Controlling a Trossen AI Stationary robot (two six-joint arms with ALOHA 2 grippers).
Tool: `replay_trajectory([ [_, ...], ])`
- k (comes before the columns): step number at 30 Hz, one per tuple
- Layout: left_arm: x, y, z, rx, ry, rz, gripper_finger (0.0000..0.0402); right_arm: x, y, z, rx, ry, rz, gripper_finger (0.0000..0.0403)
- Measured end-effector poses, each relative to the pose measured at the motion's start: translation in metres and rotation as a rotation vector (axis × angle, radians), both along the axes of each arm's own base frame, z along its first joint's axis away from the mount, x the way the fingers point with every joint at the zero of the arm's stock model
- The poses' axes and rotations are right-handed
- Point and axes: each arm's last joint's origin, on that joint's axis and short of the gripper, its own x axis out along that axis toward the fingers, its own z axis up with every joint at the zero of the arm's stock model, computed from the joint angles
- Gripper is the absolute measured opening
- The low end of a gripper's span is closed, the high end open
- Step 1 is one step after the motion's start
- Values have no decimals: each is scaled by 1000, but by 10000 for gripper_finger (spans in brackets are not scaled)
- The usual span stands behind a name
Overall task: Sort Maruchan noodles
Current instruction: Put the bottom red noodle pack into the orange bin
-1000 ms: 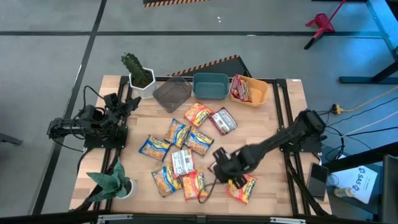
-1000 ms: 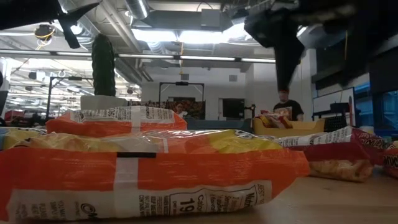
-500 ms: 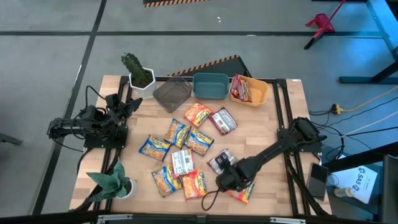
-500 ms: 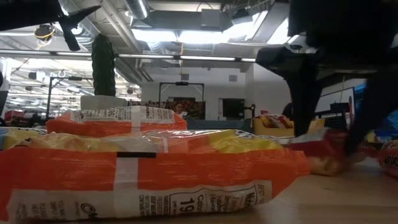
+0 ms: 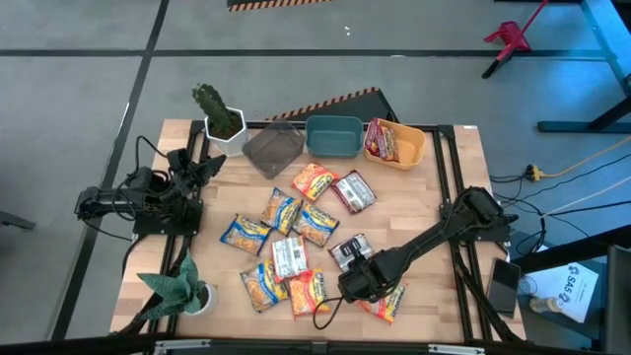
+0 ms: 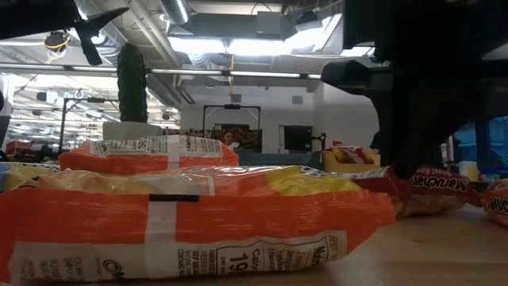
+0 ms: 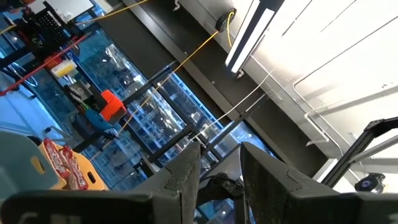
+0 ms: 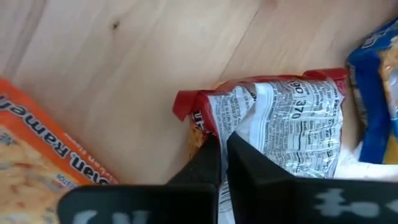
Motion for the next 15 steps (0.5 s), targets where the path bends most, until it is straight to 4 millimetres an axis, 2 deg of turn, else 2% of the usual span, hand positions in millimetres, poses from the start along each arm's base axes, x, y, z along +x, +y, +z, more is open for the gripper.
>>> replay_trajectory([
  [3,0,0,0,-2,0,-1,110,3,3,15,75,43,8,1],
  [7,0,0,0,-2,-2,-1,110,4,2,54,165,46,-16,0],
  [10,0,0,0,-2,-2,-1,110,5,-9,80,201,30,-75,0],
  [15,0,0,0,-2,-3,-1,110,0,-38,125,259,-39,-196,0],
])
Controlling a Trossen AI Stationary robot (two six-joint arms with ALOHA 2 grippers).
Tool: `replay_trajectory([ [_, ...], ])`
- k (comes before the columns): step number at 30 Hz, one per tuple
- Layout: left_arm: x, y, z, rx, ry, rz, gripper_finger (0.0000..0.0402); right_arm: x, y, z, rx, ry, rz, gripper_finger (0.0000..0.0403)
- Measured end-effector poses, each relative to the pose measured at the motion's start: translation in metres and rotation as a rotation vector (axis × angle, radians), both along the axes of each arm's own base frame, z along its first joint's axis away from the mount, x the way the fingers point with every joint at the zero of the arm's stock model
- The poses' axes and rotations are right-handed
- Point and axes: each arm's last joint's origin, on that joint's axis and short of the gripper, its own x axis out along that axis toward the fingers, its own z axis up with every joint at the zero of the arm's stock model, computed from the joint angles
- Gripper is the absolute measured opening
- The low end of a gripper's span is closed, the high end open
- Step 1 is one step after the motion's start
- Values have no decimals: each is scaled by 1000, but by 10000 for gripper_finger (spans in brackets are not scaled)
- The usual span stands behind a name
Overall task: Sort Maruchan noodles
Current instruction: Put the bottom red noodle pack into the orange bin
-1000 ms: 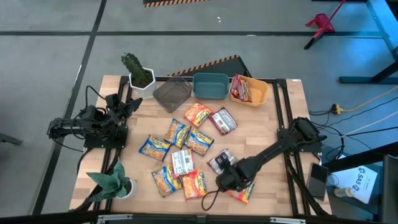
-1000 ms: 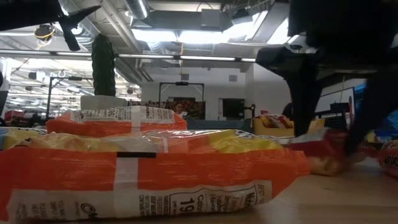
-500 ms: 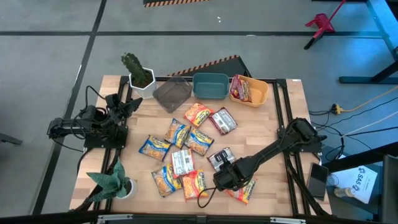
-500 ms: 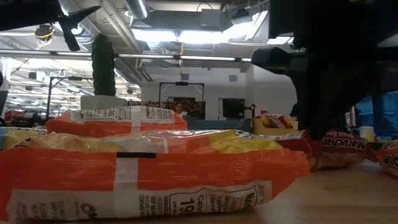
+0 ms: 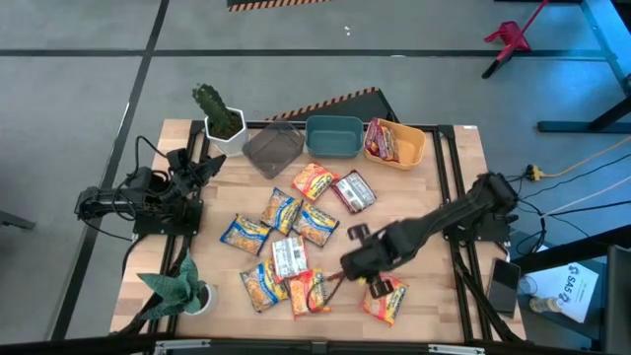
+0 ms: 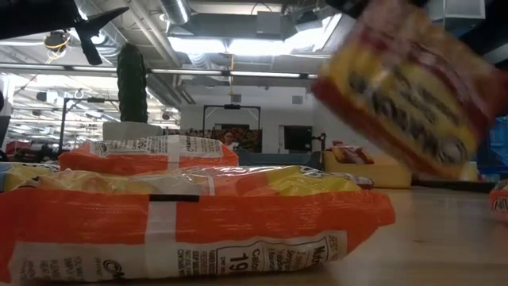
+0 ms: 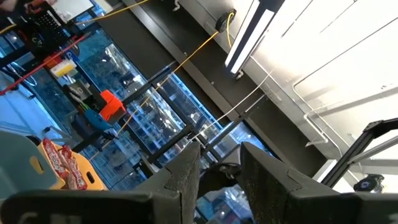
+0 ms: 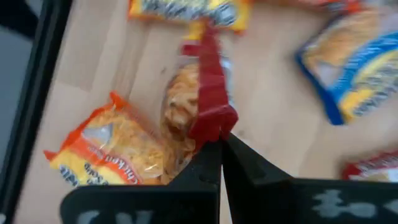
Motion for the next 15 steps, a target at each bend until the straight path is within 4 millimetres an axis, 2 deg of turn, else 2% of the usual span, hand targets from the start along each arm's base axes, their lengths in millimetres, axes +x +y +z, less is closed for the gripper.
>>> replay_trajectory([
  [5,0,0,0,0,1,0,110,-2,-33,22,16,-47,-102,0],
  [10,0,0,0,1,3,0,110,9,-59,19,0,-50,-106,0],
  [15,0,0,0,6,3,-9,110,19,-70,5,-16,-97,-19,20],
])
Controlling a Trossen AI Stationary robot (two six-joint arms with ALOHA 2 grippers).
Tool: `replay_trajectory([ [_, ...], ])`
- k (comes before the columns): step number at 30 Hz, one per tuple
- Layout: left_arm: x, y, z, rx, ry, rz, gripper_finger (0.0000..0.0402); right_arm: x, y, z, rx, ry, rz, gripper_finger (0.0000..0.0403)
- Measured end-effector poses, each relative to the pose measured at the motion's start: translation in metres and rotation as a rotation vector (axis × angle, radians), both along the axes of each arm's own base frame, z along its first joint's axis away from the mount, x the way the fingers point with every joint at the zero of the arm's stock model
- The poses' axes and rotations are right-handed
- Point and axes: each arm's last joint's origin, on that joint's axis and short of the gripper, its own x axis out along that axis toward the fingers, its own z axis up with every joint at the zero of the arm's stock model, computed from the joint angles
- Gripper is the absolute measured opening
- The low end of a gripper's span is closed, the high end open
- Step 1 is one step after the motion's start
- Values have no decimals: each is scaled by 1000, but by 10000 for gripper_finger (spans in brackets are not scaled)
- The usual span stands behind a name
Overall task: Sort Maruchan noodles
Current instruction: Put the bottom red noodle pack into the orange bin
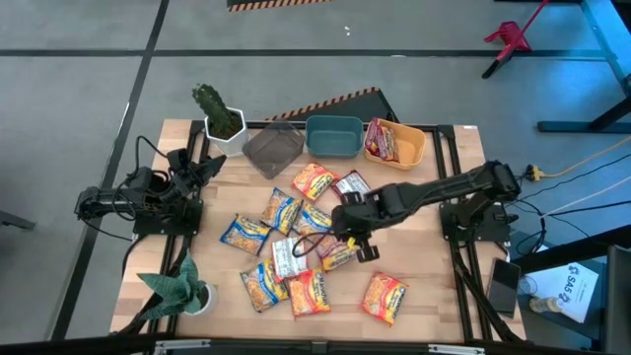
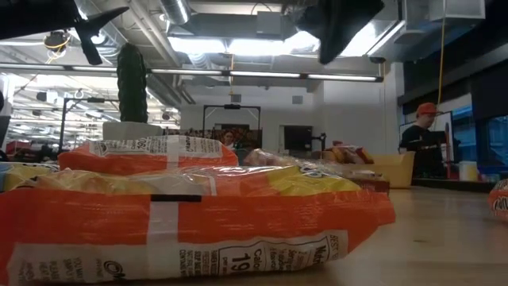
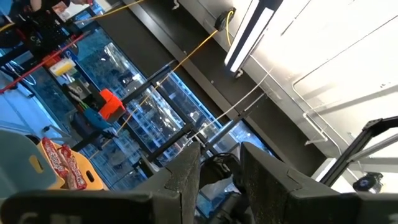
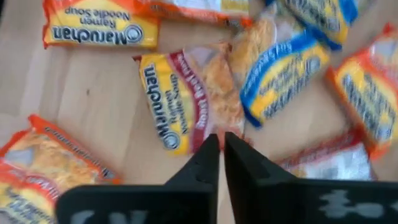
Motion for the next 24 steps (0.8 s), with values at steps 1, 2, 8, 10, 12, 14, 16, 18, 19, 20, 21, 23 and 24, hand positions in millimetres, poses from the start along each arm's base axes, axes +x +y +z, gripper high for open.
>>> replay_trajectory([
  [1,0,0,0,1,0,-3,110,1,-2,-3,-12,-11,12,32],
  [2,0,0,0,2,1,-3,110,1,-5,-8,-17,-1,16,46],
  [8,1,0,-1,9,19,-16,110,3,-30,-54,84,10,53,163],
  [10,2,0,-3,8,36,-16,110,3,-38,-71,164,-13,86,206],
  [12,2,0,-4,8,46,-16,110,-1,-48,-87,237,-7,92,245],
  [14,3,0,-4,5,55,-10,110,-10,-62,-102,255,50,58,276],
  [16,3,0,-4,2,54,-4,110,-17,-74,-113,253,82,38,297],
  [18,2,0,-5,-8,54,13,110,-21,-82,-118,269,93,50,309],
  [19,2,1,-4,-11,53,18,110,-21,-86,-117,291,88,62,312],
  [20,2,1,-4,-17,51,28,110,-20,-88,-117,308,74,76,313],
  [21,2,1,-4,-22,51,38,110,-19,-90,-115,324,60,93,314],
  [23,2,2,-5,-30,51,53,110,-17,-93,-112,331,32,132,311],
  [24,2,2,-5,-36,51,64,110,-16,-96,-110,329,19,145,310],
])
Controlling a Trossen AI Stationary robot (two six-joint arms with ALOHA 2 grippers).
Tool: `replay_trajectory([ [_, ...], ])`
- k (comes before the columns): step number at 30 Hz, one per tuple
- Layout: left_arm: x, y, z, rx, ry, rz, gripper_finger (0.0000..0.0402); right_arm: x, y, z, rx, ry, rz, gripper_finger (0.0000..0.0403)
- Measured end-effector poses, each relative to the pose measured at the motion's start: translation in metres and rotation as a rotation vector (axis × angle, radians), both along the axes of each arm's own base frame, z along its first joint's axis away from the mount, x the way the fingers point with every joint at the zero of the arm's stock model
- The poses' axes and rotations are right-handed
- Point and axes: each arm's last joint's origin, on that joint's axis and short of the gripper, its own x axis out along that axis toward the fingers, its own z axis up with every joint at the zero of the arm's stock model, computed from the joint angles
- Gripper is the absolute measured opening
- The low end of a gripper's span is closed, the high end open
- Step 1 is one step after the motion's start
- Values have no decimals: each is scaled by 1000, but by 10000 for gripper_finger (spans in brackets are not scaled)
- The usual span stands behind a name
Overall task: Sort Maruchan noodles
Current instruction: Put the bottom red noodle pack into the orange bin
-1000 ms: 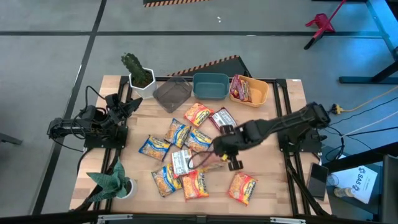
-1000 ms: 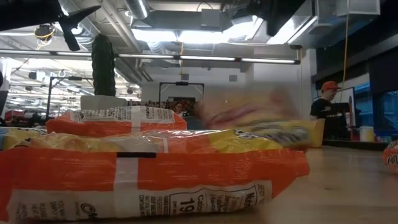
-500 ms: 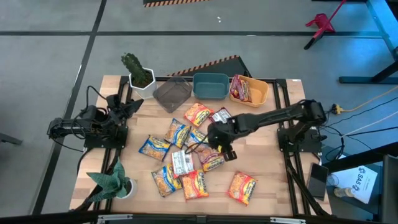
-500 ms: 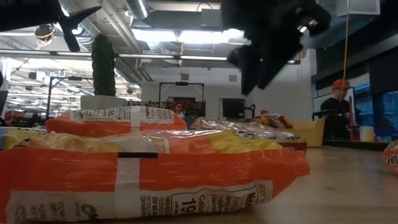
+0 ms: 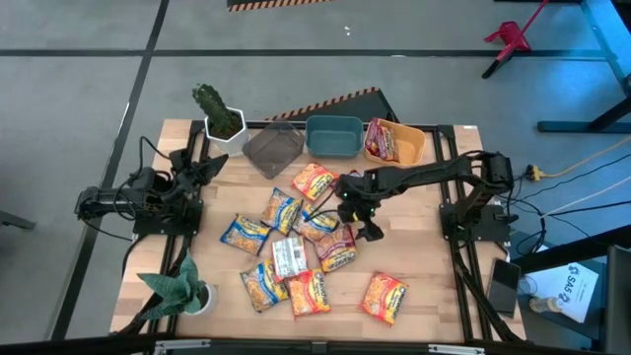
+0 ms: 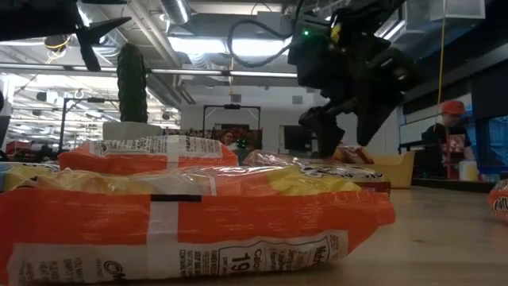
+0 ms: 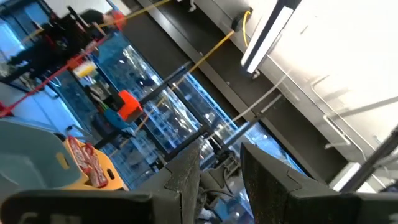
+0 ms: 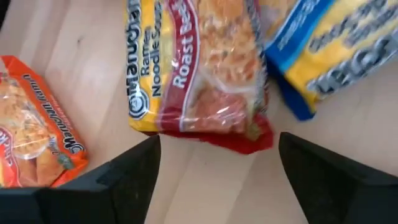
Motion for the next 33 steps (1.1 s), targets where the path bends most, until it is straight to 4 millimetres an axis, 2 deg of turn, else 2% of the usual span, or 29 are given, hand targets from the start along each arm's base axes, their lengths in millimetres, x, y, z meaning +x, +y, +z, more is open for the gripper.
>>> replay_trajectory([
  [5,-1,1,0,-18,3,50,110,3,-13,-7,-10,-47,19,304],
  [9,-1,2,0,-30,2,72,110,8,-18,-18,85,-48,27,304],
  [13,-1,2,-1,-30,5,73,110,9,-15,-29,177,-17,48,303],
  [20,-1,2,-1,-30,9,72,110,11,-13,-26,277,-18,18,303],
  [27,-1,2,-1,-24,10,62,110,25,5,-35,316,-29,-7,303],
  [33,-1,2,-1,-24,6,59,110,26,22,-43,318,33,-12,303],
])
